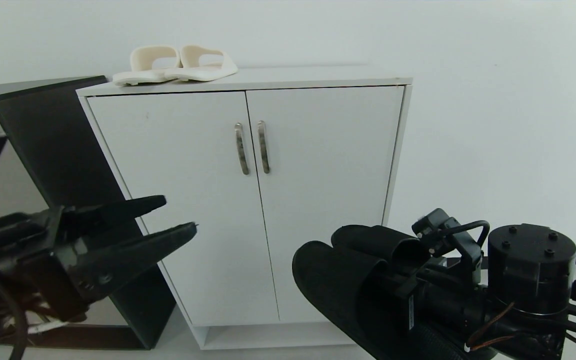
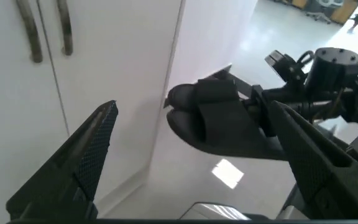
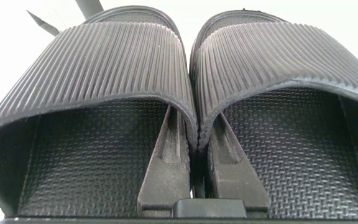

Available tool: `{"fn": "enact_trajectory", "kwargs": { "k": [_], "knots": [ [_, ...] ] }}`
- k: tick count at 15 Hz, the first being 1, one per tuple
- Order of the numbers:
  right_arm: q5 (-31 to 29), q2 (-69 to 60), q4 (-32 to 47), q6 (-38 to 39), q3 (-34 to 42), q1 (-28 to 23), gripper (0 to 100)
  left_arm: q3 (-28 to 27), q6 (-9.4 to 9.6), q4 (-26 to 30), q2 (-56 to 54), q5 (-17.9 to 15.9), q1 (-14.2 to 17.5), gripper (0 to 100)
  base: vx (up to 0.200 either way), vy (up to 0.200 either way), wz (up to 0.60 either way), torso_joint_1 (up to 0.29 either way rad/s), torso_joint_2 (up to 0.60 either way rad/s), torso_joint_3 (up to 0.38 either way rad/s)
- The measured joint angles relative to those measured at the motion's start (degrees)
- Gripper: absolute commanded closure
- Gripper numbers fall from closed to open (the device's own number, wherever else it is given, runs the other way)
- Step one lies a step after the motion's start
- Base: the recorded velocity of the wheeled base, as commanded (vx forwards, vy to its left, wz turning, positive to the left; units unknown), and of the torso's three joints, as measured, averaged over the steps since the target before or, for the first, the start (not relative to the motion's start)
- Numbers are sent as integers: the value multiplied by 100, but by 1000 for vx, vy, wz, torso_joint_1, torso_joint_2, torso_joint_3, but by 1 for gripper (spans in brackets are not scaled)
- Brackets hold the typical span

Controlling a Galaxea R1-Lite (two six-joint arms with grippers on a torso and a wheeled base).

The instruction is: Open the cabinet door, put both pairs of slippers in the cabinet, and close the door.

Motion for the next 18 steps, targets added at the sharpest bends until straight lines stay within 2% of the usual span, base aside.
{"fn": "enact_trajectory", "kwargs": {
  "k": [3,4,6,7,8,9,13,14,18],
  "knots": [
    [6,13,-2,5,0,12,100,-607,-229,6,700,-706,-74,0,0,0,0,0,0,0],
    [0,18,0,5,6,6,100,-830,-321,0,953,-1145,-72,0,0,0,0,0,0,0],
    [5,20,0,6,24,10,100,-1345,-446,27,1447,-2380,77,0,0,0,0,0,0,0],
    [6,22,0,6,27,10,100,-1588,-517,83,1630,-2655,182,0,0,0,0,0,0,0],
    [6,22,0,6,28,9,100,-1894,-591,140,1844,-2740,267,0,0,0,0,0,0,0],
    [6,22,0,6,28,0,100,-2199,-635,178,2083,-2648,324,0,0,0,0,0,0,0],
    [52,24,-4,5,24,-2,100,-3016,-662,240,2848,-1877,341,0,0,0,0,0,0,0],
    [60,24,-4,5,22,-2,100,-3184,-655,240,3016,-1787,338,0,0,0,0,0,0,0],
    [68,39,-4,6,27,-7,100,-3625,-616,244,3534,-1754,369,0,0,0,0,0,0,0]
  ]
}}
